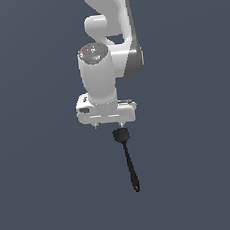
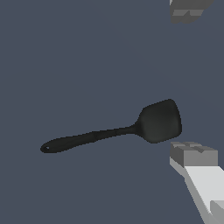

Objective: Pick up the object and move it to a goal position.

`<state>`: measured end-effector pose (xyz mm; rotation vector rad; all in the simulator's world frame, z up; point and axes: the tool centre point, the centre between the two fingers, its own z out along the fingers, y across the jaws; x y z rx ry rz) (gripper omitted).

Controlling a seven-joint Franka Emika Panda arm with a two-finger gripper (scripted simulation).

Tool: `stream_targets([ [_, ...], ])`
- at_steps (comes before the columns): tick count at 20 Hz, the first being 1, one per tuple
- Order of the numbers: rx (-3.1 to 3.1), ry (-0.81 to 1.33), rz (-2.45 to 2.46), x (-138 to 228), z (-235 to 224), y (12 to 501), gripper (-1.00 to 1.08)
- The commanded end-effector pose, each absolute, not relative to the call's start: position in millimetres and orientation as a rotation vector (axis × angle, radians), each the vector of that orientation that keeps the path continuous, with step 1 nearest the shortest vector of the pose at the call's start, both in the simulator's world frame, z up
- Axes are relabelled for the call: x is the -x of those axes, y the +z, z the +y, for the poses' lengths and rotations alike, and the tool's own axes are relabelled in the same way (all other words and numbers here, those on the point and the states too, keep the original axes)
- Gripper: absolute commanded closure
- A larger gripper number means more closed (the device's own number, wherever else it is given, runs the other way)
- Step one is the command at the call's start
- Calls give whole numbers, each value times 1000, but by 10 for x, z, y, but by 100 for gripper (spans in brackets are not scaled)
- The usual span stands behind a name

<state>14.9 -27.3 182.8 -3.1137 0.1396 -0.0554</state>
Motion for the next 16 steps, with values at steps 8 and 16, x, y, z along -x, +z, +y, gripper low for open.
stream_targets([
  [8,3128,-60,46,-183,-90,1819,-92],
  [16,3132,-62,18,-187,-33,1823,-92],
])
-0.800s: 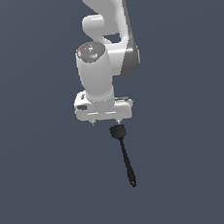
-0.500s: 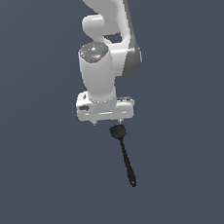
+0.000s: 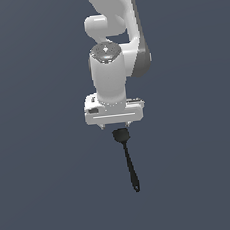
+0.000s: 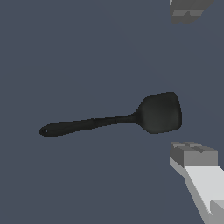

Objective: Pick up the object and move it to a goal position.

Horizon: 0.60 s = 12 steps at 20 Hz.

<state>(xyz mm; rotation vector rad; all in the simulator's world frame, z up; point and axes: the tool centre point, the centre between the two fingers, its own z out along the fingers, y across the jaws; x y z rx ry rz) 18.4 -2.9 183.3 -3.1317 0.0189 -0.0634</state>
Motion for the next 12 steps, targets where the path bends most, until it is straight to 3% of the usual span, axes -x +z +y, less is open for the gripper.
stream_targets([
  [1,3132,-61,15,-196,-29,1811,-92],
  [12,3138,-39,-113,-435,140,1429,-92],
])
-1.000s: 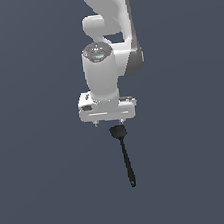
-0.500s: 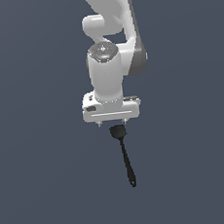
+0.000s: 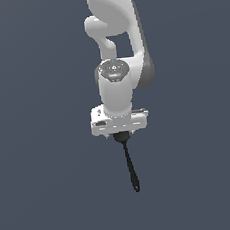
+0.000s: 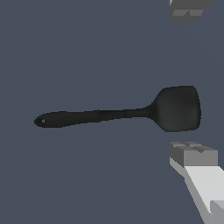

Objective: Pick up the object and move it to a goal position.

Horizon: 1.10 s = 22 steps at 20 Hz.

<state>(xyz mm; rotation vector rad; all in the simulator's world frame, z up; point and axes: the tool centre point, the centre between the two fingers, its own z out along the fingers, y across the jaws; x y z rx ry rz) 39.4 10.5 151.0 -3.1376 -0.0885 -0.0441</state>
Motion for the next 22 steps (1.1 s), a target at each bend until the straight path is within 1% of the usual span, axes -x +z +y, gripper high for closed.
stream_targets([
  [1,3138,-35,-132,-467,166,1369,-92],
  [7,3133,-16,-242,-633,322,995,-92],
  [12,3128,-5,-299,-706,408,783,-92],
  [22,3125,1,-325,-731,449,663,-92],
])
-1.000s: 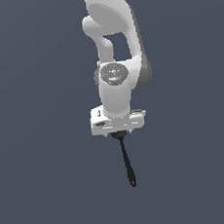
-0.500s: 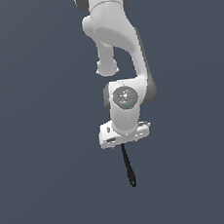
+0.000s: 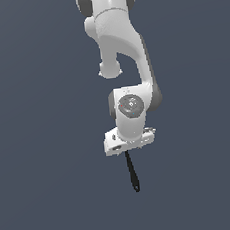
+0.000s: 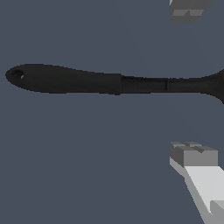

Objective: Pick up the object and move it to a goal position.

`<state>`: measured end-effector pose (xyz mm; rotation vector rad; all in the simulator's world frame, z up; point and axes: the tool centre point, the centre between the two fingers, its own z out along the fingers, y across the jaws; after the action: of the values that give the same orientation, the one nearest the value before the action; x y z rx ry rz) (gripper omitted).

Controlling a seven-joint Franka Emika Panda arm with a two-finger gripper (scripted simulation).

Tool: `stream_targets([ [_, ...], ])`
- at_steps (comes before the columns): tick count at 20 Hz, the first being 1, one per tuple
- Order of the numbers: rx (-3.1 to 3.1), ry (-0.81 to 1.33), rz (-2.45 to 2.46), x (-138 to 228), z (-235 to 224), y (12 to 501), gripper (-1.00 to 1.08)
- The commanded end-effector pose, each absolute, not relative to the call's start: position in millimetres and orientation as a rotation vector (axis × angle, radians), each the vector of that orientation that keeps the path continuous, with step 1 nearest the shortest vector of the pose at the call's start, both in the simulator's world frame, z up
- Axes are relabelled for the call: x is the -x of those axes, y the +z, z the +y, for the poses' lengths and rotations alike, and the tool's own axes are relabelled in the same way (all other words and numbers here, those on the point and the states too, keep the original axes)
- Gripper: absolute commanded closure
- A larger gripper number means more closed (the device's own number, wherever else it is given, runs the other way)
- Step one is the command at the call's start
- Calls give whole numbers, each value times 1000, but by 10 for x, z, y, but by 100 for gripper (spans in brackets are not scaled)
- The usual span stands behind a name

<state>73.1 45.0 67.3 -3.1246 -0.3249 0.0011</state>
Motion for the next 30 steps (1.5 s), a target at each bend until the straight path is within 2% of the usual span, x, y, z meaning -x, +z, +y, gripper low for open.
stream_targets([
  [1,3125,1,-325,-731,449,644,-92],
  [10,3124,0,-328,-724,452,238,-92],
  [16,3124,0,-328,-738,452,170,-92],
  [17,3124,0,-328,-738,452,170,108],
  [30,3125,1,-327,-734,444,194,108],
])
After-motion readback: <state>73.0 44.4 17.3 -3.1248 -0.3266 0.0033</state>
